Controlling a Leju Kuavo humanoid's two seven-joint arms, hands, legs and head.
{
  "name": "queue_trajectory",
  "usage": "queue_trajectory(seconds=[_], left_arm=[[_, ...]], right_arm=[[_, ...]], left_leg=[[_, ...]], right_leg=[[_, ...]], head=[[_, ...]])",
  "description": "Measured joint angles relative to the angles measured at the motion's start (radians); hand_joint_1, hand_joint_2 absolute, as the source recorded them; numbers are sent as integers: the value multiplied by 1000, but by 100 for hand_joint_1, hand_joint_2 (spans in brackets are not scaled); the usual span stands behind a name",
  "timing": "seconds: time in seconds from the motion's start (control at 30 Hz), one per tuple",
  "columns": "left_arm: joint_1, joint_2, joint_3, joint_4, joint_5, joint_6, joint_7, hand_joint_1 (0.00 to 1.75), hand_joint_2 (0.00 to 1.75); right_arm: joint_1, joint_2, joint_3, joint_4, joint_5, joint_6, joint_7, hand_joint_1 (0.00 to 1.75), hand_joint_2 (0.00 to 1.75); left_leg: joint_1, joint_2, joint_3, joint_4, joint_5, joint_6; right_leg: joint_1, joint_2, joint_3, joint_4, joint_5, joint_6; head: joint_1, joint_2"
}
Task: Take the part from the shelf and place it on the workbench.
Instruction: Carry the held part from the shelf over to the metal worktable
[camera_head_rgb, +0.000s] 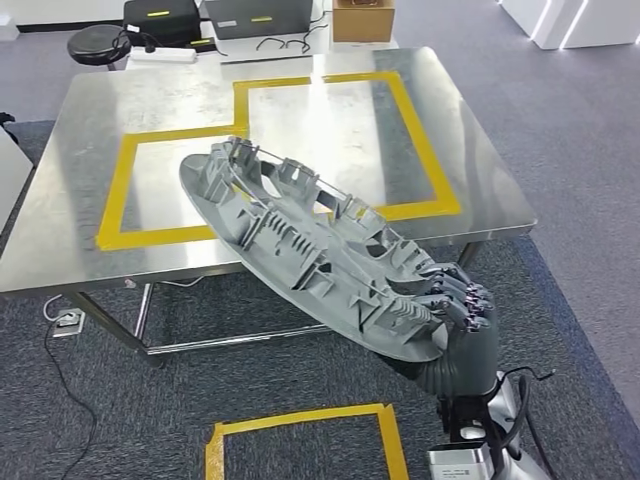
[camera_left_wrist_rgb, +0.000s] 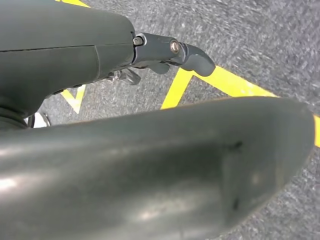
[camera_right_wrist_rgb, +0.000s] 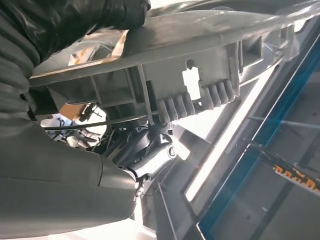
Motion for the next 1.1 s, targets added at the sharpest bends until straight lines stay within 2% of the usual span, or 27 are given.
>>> queue_trajectory(seconds=[0.03,0.07,0.1,0.13,0.2,0.23,0.27,0.4,0.47,0.53,0.57,0.6,0.63,0.7,0.73,0.77,0.8,0.87,0.93,0.97,1.03,1.07,1.1], left_arm=[[0,0,0,0,0,0,0,0,0],[0,-1,0,0,0,0,0,0,0],[0,-2,0,0,0,0,0,0,0],[0,-3,0,0,0,0,0,0,0],[0,-4,0,0,0,0,0,0,0],[-1,-4,0,0,0,0,0,0,0],[-1,-4,0,0,0,0,0,0,0],[-2,-2,0,0,0,0,0,0,0],[-3,-2,0,0,0,0,0,0,0],[-2,-3,0,0,1,0,0,0,0],[-1,-3,0,0,1,0,0,0,0],[0,-3,0,0,1,0,0,0,0],[1,-3,0,0,1,0,0,0,0],[0,-2,0,0,2,0,0,0,0],[-1,-2,0,0,2,-1,0,0,0],[-2,-2,0,0,2,-1,0,0,0],[-3,-2,0,0,2,-2,0,0,0],[-1,-3,0,0,3,-3,0,0,0],[1,-3,0,0,3,-3,0,0,0],[0,-3,0,0,3,-4,0,0,0],[-1,-2,0,0,3,-4,0,0,0],[-1,-3,0,0,3,-4,0,0,0],[-1,-3,0,0,3,-4,0,0,0]], right_arm=[[1,0,0,0,0,0,0,175,175],[1,0,0,0,0,0,0,175,175],[2,0,0,0,0,0,0,175,175],[2,0,0,1,0,0,1,175,175],[1,-1,0,1,0,0,0,175,175],[1,-1,0,0,0,0,0,175,175],[1,-1,1,0,0,-1,-1,175,175],[2,-2,-1,0,0,-2,0,175,175],[1,-2,0,0,0,-2,0,175,175],[1,-2,0,0,0,-2,-1,175,175],[2,-2,0,0,0,-2,-1,175,175],[2,-2,0,0,0,-2,-1,175,175],[3,-2,1,1,0,-2,-1,175,175],[3,-2,0,1,0,-2,-1,175,175],[2,-2,0,0,0,-3,-1,175,175],[2,-2,0,0,1,-3,-1,175,175],[2,-2,0,0,1,-3,-1,175,175],[2,-2,1,0,1,-3,-1,175,175],[1,-2,1,0,1,-3,-1,175,175],[1,-2,0,0,1,-3,-1,175,175],[0,-2,0,0,1,-3,-1,175,175],[1,-2,0,0,1,-3,-1,175,175],[2,-2,1,0,1,-3,-1,175,175]], left_leg=[[-1,0,0,1,-2,1],[-2,0,1,2,-4,1],[-2,-1,3,4,-7,0],[-2,-1,5,7,-11,-2],[-4,-3,8,16,-21,-9],[-5,-3,7,21,-24,-14],[-7,-3,5,24,-26,-18],[-6,-3,1,36,-37,-35],[-2,-1,-32,109,-78,-49],[4,-1,-97,239,-130,-58],[7,-1,-123,286,-140,-61],[9,-1,-134,300,-131,-63],[11,-1,-125,274,-103,-63],[12,-1,-69,149,-31,-59],[10,-1,-42,89,-11,-56],[8,0,-25,52,-4,-52],[6,0,-19,38,-10,-48],[5,0,-16,28,-12,-36],[7,0,-8,18,-9,-23],[8,0,-3,14,-9,-17],[4,0,-1,13,-11,-8],[1,0,0,14,-13,-6],[-2,0,2,14,-15,-3]], right_leg=[[0,0,-33,56,-16,2],[0,0,-54,85,-15,4],[0,0,-56,76,5,4],[0,0,-38,29,41,3],[1,0,24,-98,100,-2],[2,1,48,-141,112,-6],[3,2,59,-161,111,-10],[0,2,68,-172,110,-29],[-4,-1,74,-177,110,-37],[-5,-3,77,-177,107,-42],[-5,-3,78,-177,106,-43],[-5,-3,80,-177,105,-43],[-6,-2,82,-177,103,-41],[-8,-1,90,-177,98,-35],[-7,-1,92,-176,95,-30],[-6,0,92,-177,94,-23],[-5,-1,91,-177,94,-17],[-6,-1,90,-181,94,-4],[-7,-1,77,-156,74,5],[-8,-1,55,-114,52,6],[-7,0,-12,17,-3,7],[-7,0,-44,72,-17,7],[-6,0,-62,96,-13,6]], head=[[2,0],[2,0],[3,0],[3,0],[4,0],[4,0],[3,0],[-2,0],[-8,0],[-13,0],[-14,0],[-14,0],[-15,0],[-16,0],[-17,0],[-18,0],[-18,0],[-16,0],[-11,0],[-7,0],[0,0],[2,0],[3,0]])
